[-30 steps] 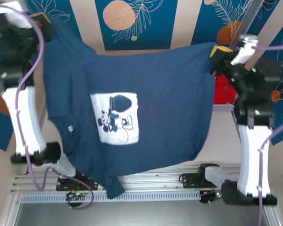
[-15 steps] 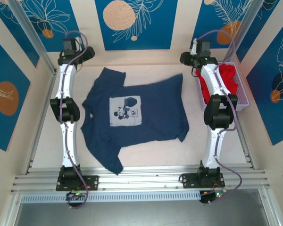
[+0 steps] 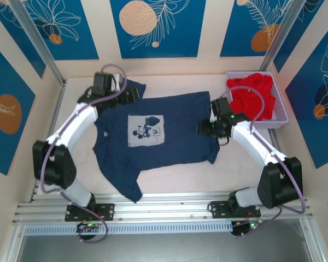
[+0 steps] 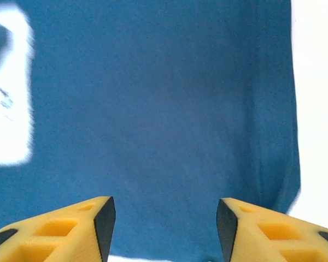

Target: Fold the inside-out t-shirt

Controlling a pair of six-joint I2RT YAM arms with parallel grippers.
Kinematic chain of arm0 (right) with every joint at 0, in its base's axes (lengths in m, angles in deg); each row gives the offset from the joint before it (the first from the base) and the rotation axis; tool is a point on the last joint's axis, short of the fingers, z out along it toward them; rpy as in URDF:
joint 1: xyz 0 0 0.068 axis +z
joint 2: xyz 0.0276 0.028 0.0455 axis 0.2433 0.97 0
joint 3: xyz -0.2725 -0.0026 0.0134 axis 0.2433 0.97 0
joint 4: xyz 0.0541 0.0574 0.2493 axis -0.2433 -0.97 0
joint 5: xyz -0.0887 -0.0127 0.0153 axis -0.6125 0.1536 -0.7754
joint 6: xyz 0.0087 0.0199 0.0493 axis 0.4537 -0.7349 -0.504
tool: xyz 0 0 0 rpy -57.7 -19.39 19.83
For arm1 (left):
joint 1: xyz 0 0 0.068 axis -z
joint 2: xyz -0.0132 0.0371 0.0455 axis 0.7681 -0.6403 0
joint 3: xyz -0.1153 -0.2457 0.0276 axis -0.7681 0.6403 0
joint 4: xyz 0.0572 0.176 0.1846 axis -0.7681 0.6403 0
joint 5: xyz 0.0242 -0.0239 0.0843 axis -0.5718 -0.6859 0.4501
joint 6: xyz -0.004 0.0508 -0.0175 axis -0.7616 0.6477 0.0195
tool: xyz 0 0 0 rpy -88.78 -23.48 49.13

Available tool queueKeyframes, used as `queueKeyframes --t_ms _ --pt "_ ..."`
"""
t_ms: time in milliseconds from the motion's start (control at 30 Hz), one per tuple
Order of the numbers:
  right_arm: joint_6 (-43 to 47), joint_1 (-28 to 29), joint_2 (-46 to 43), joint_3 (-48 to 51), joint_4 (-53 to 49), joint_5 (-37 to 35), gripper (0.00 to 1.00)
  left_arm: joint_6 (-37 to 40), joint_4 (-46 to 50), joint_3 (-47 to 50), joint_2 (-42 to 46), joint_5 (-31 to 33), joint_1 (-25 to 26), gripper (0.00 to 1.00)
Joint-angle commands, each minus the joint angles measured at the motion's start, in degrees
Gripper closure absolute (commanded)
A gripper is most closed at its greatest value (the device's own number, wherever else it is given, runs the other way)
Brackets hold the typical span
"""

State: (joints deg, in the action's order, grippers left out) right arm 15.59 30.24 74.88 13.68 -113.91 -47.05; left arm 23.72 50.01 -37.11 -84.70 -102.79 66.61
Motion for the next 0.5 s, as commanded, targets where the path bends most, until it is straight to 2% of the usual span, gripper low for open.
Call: queueKeyframes --t_ms 0,100,233,400,467 --pt "-8.4 0.6 -0.8 7.7 -4.3 -3.2 0.46 -1.1 -6.8 10.5 1.6 -1.6 4.0 0.3" --pt "-10.6 0.5 0.3 10.9 -2.3 -3.0 0.45 0.2 -11.2 13.0 -1.6 -5.6 12.0 0.3" --pt "-11.3 -0.7 2.2 12.1 1.5 -2.5 0.49 5.6 -15.7 11.2 -7.5 -6.4 22.4 0.3" --pt "-9.5 -3.9 5.3 10.9 4.8 0.5 0.76 20.7 -24.2 13.9 -10.2 -0.9 33.1 0.3" --pt "-8.2 -5.1 5.9 10.0 4.7 2.5 0.82 26.5 -25.0 12.5 -12.3 1.8 36.6 0.29"
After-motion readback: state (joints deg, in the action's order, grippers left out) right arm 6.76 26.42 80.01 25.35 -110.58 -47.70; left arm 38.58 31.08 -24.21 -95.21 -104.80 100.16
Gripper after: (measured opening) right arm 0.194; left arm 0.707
